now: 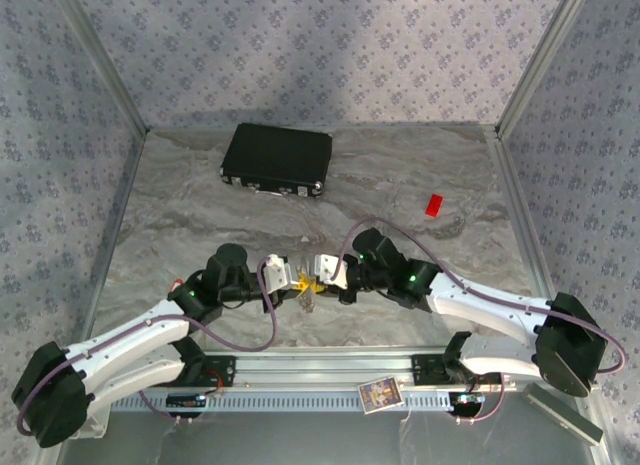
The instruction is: Put the keys on the keyring
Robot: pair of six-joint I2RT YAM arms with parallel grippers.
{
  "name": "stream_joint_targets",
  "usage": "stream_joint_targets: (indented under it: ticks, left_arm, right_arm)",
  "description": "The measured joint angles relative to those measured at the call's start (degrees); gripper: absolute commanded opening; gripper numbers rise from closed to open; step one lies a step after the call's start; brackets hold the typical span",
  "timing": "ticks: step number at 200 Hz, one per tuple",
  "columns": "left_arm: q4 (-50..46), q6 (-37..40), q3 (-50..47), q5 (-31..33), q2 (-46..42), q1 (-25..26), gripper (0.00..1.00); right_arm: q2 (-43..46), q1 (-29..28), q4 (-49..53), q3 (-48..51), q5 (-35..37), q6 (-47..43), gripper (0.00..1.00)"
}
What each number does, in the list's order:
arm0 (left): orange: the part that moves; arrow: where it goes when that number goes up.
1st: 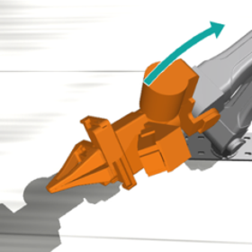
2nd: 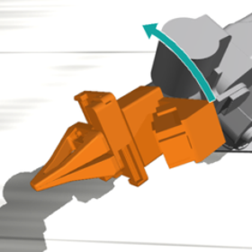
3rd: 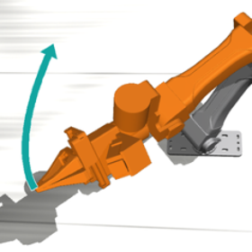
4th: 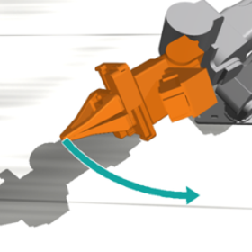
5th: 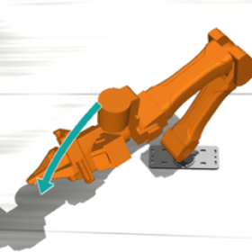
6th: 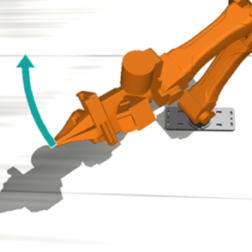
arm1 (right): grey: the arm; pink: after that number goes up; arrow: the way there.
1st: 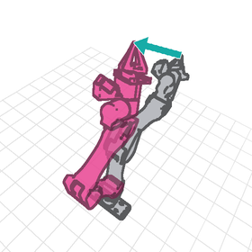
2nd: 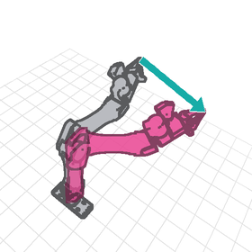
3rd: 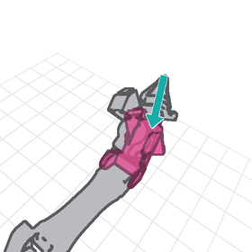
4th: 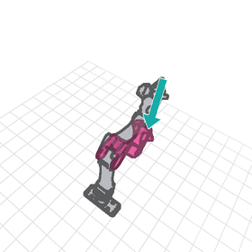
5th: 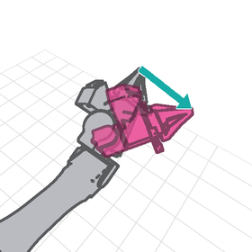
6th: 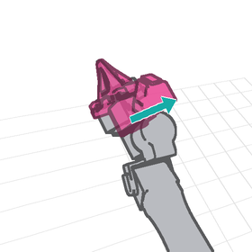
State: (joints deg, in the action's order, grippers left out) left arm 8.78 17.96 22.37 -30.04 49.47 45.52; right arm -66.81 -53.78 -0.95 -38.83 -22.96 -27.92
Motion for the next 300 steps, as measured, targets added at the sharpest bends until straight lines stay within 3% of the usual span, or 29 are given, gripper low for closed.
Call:
stream_joint_targets:
  ticks: [26, 53, 92, 117, 146, 211, 300]
  left_arm:
    - [0.0, 0.0, 0.0, 0.7, -0.9, 0.0, 0.00]
    - [-0.1, -0.3, 0.0, 2.0, -1.5, 0.0, 0.00]
    - [-1.9, -2.1, 1.1, 5.3, -1.5, 0.3, 0.00]
    - [-3.8, -3.1, 2.3, 7.1, -1.5, 0.4, 0.00]
    - [-4.6, -3.8, 2.5, 8.3, -2.3, 0.4, 0.00]
    - [-4.5, -4.1, 2.5, 8.7, -2.1, 0.7, 0.00]
    - [-4.6, -4.1, 2.5, 8.7, -2.1, 1.0, 0.00]
  right_arm:
    - [2.3, 0.6, -0.1, 0.1, 2.1, 2.3, 0.31]
    - [6.1, 2.2, 0.0, 1.3, 9.2, 9.5, 0.31]
    - [4.2, 2.7, 5.5, 1.3, 24.5, 31.1, 0.33]
    - [-3.1, 4.9, 14.5, -2.0, 29.0, 44.4, 0.32]
    - [-9.0, 8.1, 20.3, -4.2, 29.9, 55.5, 0.36]
    - [-11.1, 10.8, 22.6, -4.2, 29.6, 73.4, 0.35]
    - [-13.8, 12.2, 19.0, -1.1, 25.4, 81.5, 0.29]
